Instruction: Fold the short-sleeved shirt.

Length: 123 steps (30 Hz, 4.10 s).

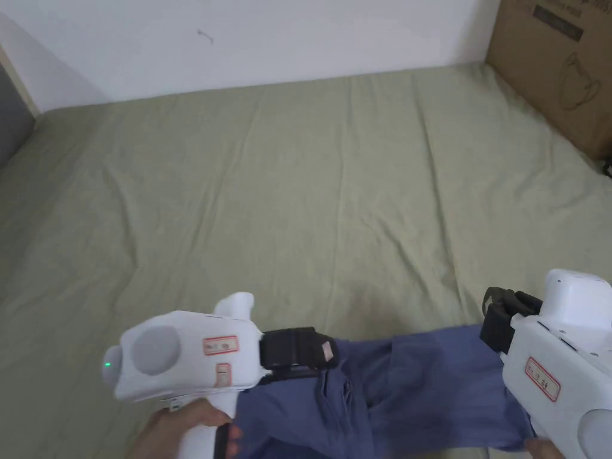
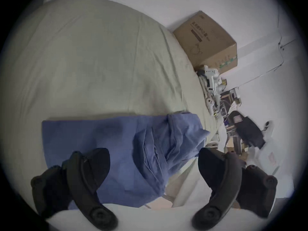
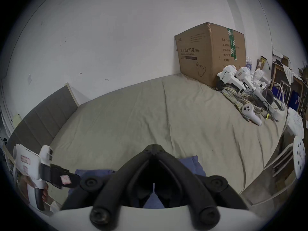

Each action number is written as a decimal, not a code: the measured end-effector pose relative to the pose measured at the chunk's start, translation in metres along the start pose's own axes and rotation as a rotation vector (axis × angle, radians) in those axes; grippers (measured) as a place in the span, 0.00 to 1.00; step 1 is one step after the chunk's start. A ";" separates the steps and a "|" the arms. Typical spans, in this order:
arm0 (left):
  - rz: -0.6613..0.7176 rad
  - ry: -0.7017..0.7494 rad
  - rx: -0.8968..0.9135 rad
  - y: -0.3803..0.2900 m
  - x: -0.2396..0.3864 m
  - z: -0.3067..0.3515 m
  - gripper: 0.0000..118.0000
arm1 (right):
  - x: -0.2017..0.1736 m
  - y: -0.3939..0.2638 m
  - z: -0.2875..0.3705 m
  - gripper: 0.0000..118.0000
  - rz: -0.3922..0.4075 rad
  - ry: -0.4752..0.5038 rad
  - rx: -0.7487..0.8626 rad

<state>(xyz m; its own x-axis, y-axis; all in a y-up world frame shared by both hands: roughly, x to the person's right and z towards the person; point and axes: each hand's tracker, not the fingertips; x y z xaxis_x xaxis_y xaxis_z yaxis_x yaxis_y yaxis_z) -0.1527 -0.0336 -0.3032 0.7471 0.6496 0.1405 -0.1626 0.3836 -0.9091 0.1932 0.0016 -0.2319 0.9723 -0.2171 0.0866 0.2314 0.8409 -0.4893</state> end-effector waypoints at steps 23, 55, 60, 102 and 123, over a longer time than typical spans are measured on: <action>0.011 0.041 -0.133 -0.058 0.018 -0.069 0.02 | 0.005 -0.006 0.006 0.00 -0.015 0.021 -0.014; 0.402 -0.266 0.141 -0.063 -0.162 0.043 0.95 | -0.058 -0.004 -0.010 0.00 0.116 0.077 -0.059; 0.459 -0.406 0.101 -0.052 -0.162 0.011 0.64 | -0.063 -0.004 -0.014 0.00 0.138 0.074 -0.073; -0.076 0.010 0.038 0.026 0.019 0.102 0.08 | -0.003 0.001 -0.002 0.00 0.098 0.013 -0.061; -0.077 -0.074 -0.122 0.007 0.073 -0.046 0.39 | 0.050 -0.020 0.010 0.00 0.019 -0.046 -0.079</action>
<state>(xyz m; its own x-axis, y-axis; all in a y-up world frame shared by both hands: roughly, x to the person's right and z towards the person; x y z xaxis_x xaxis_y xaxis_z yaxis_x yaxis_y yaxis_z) -0.0697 -0.0139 -0.3173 0.7041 0.6696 0.2364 -0.0234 0.3546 -0.9347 0.2372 -0.0214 -0.2095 0.9774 -0.1770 0.1158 0.2115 0.8026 -0.5578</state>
